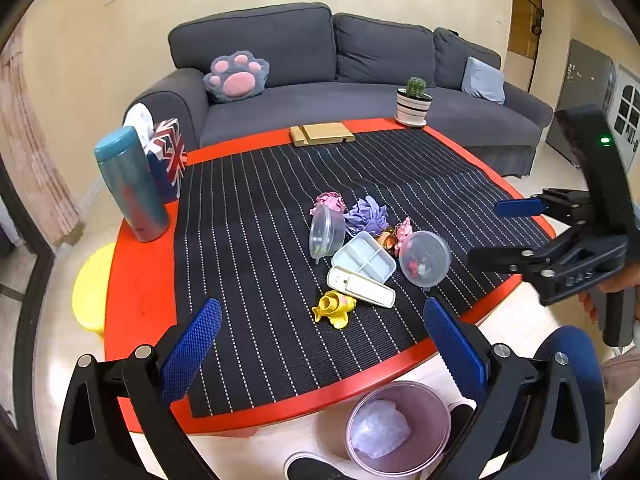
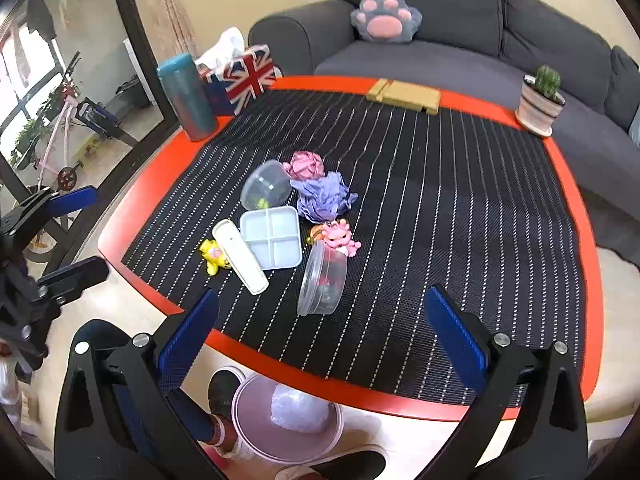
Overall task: Collect trash
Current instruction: 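Reach the right gripper to the clear rectangular tub and close on it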
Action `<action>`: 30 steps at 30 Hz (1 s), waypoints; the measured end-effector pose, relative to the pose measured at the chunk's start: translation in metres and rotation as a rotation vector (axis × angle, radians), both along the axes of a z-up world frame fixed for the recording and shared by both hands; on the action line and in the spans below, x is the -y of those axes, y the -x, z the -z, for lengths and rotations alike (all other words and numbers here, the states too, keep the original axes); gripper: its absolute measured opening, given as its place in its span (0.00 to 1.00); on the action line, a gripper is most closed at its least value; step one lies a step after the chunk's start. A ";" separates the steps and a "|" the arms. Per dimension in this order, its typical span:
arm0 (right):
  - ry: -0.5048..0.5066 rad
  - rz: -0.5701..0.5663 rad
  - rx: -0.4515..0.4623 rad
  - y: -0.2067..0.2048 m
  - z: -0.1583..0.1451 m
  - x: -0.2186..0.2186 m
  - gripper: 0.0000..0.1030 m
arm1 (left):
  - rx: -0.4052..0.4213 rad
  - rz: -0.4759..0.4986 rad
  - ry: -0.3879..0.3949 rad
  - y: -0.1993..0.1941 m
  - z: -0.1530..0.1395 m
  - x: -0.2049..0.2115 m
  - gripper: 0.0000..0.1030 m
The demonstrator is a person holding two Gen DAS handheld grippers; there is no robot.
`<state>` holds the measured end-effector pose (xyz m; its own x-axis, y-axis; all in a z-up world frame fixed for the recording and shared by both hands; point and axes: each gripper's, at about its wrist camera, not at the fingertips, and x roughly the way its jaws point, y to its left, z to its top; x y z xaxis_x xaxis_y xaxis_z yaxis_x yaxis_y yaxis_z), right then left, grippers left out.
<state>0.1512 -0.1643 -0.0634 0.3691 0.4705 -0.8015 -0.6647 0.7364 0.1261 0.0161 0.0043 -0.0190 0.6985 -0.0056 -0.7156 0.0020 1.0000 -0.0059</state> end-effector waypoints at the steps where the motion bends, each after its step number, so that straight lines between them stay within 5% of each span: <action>1: 0.001 0.000 -0.016 -0.004 0.004 -0.002 0.97 | -0.001 -0.001 0.000 0.000 0.000 0.000 0.94; 12: 0.010 -0.002 -0.131 -0.028 0.038 -0.016 0.96 | -0.010 0.001 -0.003 -0.001 0.004 -0.001 0.94; 18: 0.006 -0.003 -0.185 -0.038 0.053 -0.020 0.58 | -0.011 0.005 0.000 -0.001 0.006 -0.001 0.94; 20: 0.009 -0.001 -0.186 -0.038 0.055 -0.021 0.33 | -0.013 0.006 0.002 -0.002 0.007 -0.001 0.94; 22: 0.011 -0.004 -0.187 -0.038 0.056 -0.021 0.24 | -0.015 0.006 0.003 -0.003 0.008 -0.001 0.94; 30: -0.031 -0.002 -0.178 -0.036 0.047 -0.014 0.22 | -0.025 0.017 0.003 -0.010 0.014 0.001 0.94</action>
